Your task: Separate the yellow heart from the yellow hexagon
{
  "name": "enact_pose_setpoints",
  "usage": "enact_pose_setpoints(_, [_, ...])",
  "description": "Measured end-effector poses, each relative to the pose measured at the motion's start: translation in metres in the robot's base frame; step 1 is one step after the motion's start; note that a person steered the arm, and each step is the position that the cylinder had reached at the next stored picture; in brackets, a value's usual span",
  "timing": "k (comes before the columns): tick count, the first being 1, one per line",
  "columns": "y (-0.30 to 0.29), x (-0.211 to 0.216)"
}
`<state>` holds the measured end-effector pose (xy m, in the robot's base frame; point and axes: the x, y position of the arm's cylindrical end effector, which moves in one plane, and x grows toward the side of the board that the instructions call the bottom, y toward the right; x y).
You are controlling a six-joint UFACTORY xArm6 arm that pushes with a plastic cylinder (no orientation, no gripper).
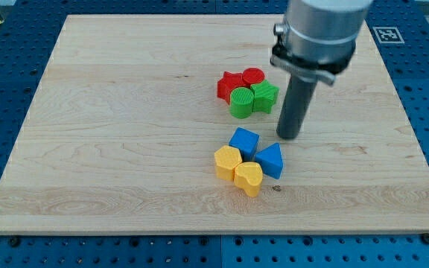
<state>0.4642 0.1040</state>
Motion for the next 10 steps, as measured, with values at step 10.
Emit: enact_pose_setpoints(10, [-0.004,0.131])
